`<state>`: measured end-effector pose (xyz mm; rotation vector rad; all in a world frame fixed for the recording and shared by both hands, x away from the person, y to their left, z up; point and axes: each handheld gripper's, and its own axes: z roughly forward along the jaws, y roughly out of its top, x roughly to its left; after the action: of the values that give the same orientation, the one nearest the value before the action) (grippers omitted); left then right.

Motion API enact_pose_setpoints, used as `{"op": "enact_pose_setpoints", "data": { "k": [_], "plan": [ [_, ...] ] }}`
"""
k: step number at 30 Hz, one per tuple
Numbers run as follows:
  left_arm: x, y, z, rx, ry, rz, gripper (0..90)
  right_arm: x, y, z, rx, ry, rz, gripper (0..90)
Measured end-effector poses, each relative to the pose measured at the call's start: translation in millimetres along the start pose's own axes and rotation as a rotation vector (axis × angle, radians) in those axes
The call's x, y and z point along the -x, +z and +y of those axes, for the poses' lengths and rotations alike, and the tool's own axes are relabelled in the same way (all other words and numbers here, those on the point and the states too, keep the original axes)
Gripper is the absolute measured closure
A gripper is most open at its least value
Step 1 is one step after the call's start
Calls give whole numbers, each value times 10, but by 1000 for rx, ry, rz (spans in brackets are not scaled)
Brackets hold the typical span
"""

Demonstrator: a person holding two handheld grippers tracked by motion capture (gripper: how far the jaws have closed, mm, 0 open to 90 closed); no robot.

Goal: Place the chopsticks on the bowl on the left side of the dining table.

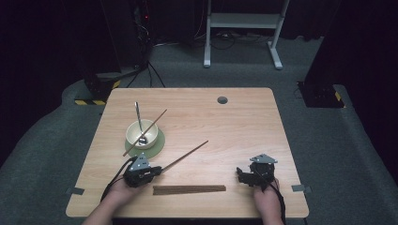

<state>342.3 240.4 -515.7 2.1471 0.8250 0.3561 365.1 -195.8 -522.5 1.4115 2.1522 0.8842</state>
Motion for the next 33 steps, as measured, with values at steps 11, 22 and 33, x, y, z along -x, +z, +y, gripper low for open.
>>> {"op": "enact_pose_setpoints", "data": {
  "k": [11,22,33],
  "plan": [
    [-35,-152,52,103,-29,17,834,0,-1,-1,1,-2,0,108],
    [-70,-291,79,184,-64,19,835,-3,-3,-3,2,-1,0,108],
    [-100,-394,92,247,-74,38,836,-2,-3,-3,2,-1,0,108]
  ]
}}
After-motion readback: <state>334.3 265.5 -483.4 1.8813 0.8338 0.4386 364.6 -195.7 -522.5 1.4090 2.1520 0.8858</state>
